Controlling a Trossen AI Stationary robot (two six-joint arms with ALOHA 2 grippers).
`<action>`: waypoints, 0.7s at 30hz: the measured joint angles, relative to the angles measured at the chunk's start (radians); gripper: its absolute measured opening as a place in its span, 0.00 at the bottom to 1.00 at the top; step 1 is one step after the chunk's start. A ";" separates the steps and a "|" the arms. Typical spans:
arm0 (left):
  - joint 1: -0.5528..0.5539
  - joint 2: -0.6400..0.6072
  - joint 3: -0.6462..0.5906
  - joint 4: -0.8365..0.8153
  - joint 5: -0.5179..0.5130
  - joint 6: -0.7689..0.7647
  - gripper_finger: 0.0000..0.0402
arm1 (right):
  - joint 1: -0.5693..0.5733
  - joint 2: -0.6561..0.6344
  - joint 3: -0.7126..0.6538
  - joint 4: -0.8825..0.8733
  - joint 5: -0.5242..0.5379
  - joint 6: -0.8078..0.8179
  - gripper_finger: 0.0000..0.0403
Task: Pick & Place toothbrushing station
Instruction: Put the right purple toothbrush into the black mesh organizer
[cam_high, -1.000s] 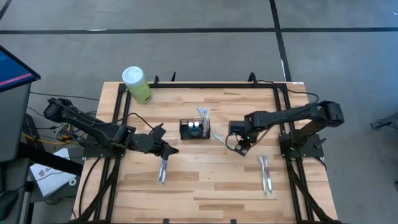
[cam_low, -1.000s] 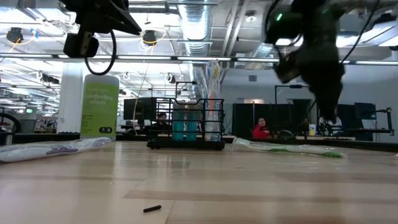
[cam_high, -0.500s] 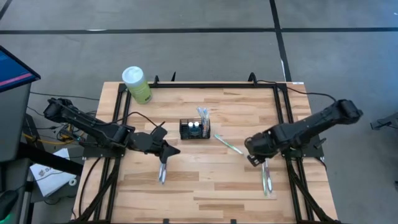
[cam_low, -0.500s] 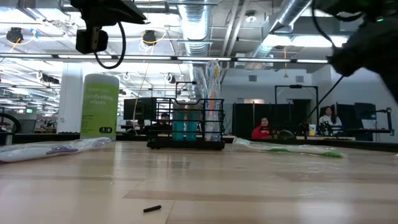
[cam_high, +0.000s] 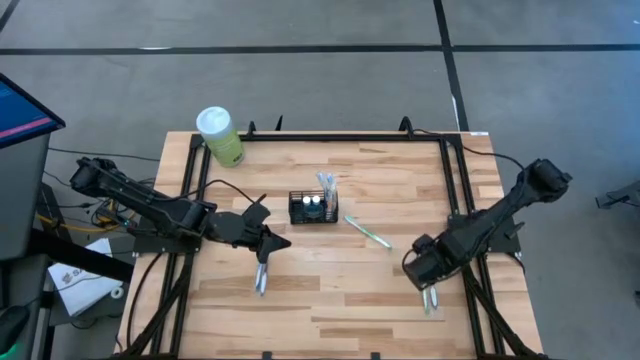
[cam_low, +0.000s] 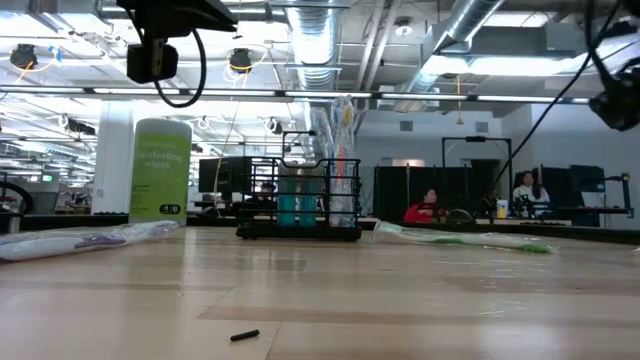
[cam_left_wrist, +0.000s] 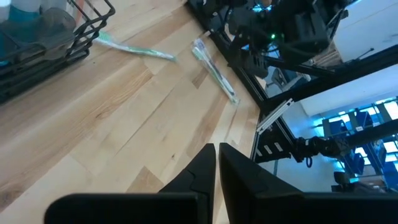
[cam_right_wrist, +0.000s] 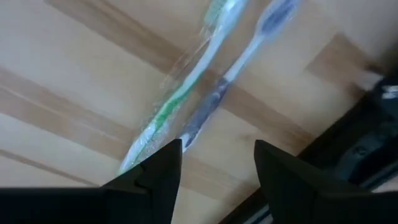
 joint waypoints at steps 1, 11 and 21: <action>0.000 0.000 0.000 0.002 0.000 0.000 0.04 | 0.014 0.006 -0.013 0.029 -0.001 0.014 0.47; 0.000 0.000 0.000 0.020 0.004 -0.002 0.04 | 0.107 -0.013 -0.117 0.180 0.031 0.176 0.46; 0.001 0.000 0.000 0.046 -0.008 -0.003 0.04 | 0.107 -0.015 -0.235 0.375 0.040 0.238 0.44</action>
